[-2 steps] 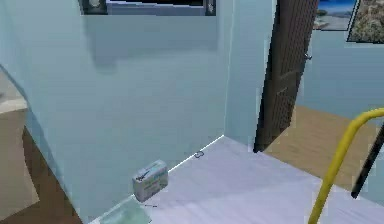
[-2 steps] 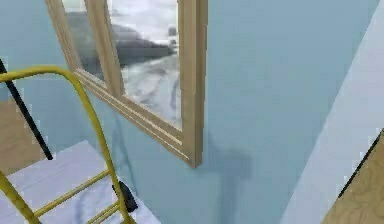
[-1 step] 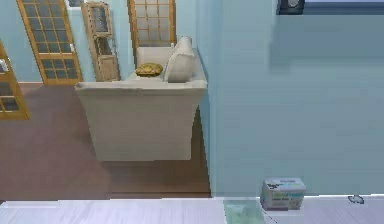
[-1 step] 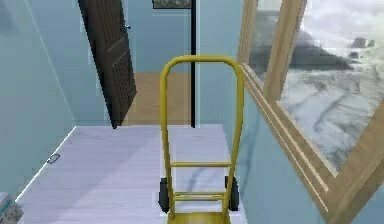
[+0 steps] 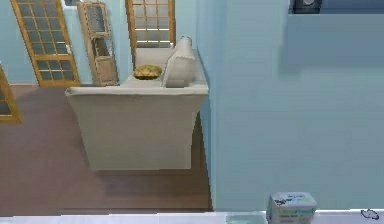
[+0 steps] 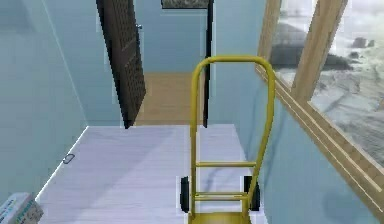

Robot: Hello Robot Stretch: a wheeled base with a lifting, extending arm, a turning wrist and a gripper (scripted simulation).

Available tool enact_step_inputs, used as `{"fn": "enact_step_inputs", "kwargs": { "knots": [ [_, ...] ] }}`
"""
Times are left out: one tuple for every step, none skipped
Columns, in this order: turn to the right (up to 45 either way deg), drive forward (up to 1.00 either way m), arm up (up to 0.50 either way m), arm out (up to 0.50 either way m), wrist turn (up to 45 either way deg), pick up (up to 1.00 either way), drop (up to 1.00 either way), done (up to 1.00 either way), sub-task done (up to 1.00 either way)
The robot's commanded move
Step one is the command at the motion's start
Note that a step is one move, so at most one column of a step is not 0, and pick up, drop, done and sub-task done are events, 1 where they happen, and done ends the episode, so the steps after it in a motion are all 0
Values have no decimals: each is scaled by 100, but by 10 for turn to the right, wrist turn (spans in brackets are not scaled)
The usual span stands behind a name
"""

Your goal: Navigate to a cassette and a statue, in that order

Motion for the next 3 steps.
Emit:
{"fn": "enact_step_inputs", "kwargs": {
  "knots": [
    [-450, 0, 0, 0, 0, 0, 0, 0, 0],
    [-390, 0, 0, 0, 0, 0, 0, 0, 0],
    [0, 20, 0, 0, 0, 0, 0, 0, 0]
  ]
}}
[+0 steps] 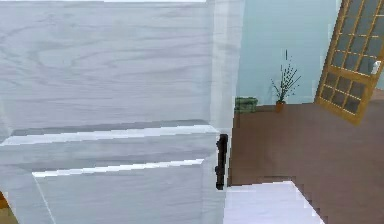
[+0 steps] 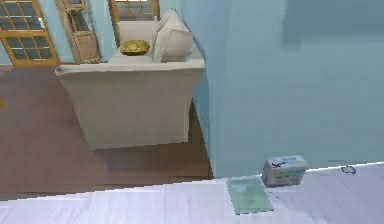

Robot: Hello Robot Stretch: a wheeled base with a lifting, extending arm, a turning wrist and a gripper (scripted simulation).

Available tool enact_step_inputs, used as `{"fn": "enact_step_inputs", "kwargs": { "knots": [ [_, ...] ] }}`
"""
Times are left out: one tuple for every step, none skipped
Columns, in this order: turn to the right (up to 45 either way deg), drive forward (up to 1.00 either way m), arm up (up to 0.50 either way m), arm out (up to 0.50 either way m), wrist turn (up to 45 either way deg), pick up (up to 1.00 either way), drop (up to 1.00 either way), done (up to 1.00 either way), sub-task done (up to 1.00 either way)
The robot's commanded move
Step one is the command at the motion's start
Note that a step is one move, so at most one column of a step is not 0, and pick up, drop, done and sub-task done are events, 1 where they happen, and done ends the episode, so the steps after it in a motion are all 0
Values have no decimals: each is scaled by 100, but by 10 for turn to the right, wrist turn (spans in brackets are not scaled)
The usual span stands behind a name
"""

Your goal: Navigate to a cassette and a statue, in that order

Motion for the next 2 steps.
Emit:
{"fn": "enact_step_inputs", "kwargs": {
  "knots": [
    [-450, 0, 0, 0, 0, 0, 0, 0, 0],
    [-270, 0, 0, 0, 0, 0, 0, 0, 0]
  ]
}}
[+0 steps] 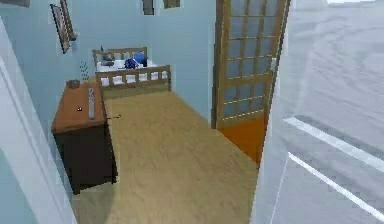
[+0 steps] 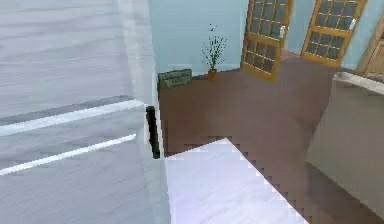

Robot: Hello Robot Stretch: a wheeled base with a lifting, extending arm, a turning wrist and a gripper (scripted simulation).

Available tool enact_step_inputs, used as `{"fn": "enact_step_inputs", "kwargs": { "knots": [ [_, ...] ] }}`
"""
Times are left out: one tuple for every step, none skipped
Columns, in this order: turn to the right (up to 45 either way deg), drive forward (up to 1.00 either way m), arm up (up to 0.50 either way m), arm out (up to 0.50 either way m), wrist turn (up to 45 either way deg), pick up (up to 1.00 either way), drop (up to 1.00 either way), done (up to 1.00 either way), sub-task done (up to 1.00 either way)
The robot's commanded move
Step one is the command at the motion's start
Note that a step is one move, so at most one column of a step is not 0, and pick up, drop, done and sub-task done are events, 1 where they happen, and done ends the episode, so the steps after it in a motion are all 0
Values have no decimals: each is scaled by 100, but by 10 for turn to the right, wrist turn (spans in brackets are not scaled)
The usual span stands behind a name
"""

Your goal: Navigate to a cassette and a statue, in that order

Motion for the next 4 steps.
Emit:
{"fn": "enact_step_inputs", "kwargs": {
  "knots": [
    [0, 100, 0, 0, 0, 0, 0, 0, 0],
    [210, 0, 0, 0, 0, 0, 0, 0, 0],
    [0, 20, 0, 0, 0, 0, 0, 0, 0],
    [60, 0, 0, 0, 0, 0, 0, 0, 0]
  ]
}}
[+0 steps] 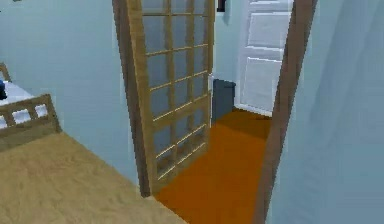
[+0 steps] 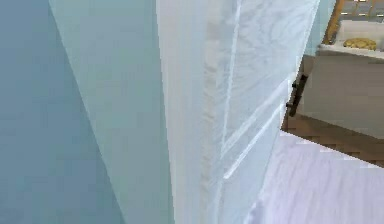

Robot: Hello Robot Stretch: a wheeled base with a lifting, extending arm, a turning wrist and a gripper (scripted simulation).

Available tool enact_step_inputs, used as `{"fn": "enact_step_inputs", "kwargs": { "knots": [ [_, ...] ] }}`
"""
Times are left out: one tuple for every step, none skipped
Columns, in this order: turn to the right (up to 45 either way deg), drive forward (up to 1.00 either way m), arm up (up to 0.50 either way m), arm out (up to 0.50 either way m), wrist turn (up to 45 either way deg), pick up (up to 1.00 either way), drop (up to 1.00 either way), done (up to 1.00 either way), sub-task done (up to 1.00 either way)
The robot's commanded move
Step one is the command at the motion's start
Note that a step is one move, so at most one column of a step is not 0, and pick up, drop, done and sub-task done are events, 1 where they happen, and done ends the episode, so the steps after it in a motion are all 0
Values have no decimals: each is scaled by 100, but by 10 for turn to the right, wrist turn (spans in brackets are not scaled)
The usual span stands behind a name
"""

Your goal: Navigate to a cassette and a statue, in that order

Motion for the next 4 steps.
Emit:
{"fn": "enact_step_inputs", "kwargs": {
  "knots": [
    [0, 50, 0, 0, 0, 0, 0, 0, 0],
    [150, 0, 0, 0, 0, 0, 0, 0, 0],
    [0, 85, 0, 0, 0, 0, 0, 0, 0],
    [150, 0, 0, 0, 0, 0, 0, 0, 0]
  ]
}}
